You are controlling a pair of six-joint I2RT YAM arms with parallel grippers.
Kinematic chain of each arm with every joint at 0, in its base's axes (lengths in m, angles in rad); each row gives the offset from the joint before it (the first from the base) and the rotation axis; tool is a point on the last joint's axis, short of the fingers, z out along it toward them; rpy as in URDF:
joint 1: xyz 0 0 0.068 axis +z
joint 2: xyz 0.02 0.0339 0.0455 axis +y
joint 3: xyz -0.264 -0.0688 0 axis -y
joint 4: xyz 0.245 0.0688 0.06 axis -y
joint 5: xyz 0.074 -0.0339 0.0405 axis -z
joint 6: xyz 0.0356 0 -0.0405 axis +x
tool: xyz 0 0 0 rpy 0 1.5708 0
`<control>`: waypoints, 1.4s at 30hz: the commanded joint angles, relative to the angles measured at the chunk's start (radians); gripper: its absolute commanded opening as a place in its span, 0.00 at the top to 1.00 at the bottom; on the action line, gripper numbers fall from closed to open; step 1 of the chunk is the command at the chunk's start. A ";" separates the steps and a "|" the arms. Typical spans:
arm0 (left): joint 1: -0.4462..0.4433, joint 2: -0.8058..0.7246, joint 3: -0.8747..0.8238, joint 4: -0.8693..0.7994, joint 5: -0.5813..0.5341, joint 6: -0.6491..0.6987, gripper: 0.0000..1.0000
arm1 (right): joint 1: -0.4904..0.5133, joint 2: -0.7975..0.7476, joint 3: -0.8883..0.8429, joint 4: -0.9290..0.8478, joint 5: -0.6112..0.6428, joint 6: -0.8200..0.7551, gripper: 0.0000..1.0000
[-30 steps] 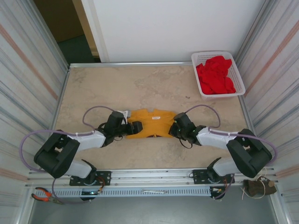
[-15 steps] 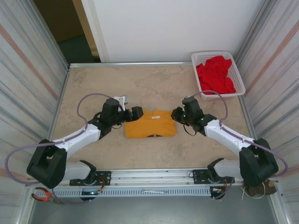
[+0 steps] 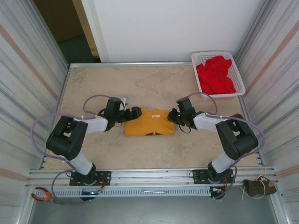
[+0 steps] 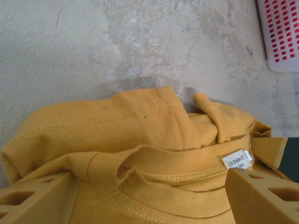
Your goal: Fold the inside-out t-shirt
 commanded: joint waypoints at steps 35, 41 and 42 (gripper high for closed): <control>0.015 -0.083 -0.151 0.005 0.229 -0.061 0.10 | 0.135 -0.095 -0.149 -0.033 0.105 0.068 0.82; -0.007 -0.056 -0.171 0.098 0.232 -0.125 0.54 | 0.132 -0.097 -0.167 -0.021 0.101 0.081 0.82; -0.004 -0.066 -0.169 0.083 0.218 -0.123 0.66 | 0.130 -0.101 -0.163 -0.020 0.093 0.082 0.82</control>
